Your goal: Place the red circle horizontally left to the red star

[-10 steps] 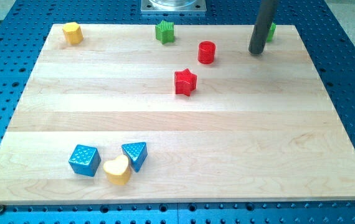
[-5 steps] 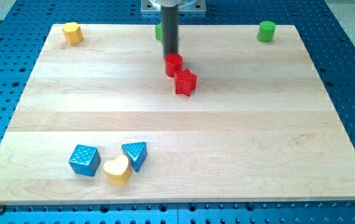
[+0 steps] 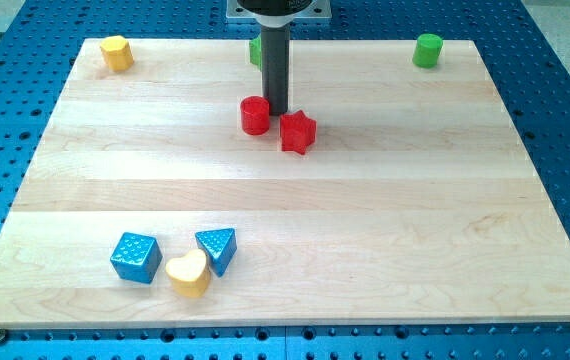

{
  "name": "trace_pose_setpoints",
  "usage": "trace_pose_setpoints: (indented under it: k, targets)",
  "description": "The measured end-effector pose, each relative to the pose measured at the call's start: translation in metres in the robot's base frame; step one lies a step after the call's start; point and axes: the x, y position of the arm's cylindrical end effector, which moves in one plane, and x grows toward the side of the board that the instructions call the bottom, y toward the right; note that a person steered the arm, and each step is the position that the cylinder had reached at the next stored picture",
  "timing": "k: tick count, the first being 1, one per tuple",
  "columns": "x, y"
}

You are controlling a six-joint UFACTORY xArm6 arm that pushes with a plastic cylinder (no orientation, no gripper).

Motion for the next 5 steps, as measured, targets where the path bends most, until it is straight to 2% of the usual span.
trace_pose_setpoints:
  k: [5]
  targets:
    - [0.03, -0.031]
